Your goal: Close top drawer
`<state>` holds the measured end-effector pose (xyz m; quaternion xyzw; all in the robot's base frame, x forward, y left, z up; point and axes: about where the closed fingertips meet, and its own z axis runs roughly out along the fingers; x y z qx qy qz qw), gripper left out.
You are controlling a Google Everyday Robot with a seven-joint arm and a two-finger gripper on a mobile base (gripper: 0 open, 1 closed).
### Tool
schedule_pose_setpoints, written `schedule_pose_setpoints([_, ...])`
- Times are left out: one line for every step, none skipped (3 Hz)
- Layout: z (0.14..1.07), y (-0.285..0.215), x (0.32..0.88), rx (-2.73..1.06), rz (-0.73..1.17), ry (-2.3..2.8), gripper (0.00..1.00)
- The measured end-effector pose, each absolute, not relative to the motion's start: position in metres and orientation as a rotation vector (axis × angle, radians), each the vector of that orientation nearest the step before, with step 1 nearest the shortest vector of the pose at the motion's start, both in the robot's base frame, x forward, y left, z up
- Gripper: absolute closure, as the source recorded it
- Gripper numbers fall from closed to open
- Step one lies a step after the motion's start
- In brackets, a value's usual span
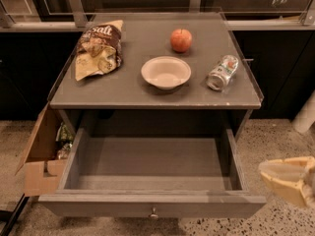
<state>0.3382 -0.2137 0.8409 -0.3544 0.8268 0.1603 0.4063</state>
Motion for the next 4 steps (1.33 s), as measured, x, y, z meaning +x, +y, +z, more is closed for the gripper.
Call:
schedule_pose_setpoints([0.804,-0.215,0.320,-0.812,0.405,2.118,1.00])
schedule_pose_setpoints([0.766,-0.213,0.307,-0.772,0.401,2.170,1.00])
schedule_pose_setpoints([0.732,-0.208,0.298,-0.749,0.424,2.219,1.00])
schedule_pose_setpoints([0.700,-0.196,0.294,-0.747,0.476,2.262,1.00])
